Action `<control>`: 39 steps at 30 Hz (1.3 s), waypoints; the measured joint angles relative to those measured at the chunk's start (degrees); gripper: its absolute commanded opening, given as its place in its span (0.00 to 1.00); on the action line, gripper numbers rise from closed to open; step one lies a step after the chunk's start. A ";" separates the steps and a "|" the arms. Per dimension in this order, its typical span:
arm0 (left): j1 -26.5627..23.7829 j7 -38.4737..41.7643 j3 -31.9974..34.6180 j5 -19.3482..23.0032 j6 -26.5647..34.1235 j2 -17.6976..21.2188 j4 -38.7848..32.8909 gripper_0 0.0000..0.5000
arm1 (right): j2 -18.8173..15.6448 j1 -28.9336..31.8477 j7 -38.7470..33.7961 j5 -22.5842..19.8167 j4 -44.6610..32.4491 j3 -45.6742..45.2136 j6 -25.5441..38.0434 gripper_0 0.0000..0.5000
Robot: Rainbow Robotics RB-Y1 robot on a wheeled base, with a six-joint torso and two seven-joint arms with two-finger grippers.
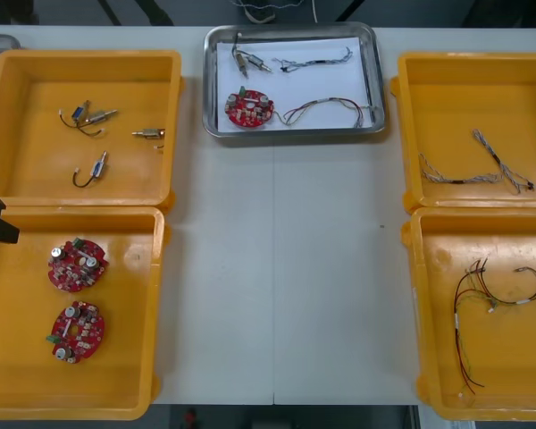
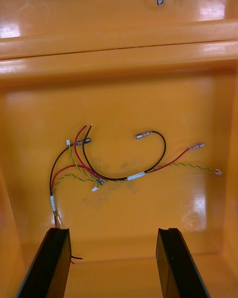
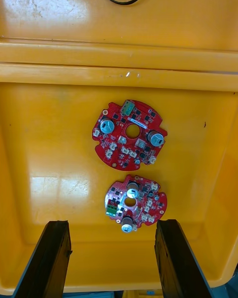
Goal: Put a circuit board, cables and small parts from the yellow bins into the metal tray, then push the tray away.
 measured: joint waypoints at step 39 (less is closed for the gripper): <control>0.00 0.00 0.00 0.00 0.00 0.00 0.00 1.00 | 0.00 0.00 0.00 0.00 0.00 0.00 0.00 1.00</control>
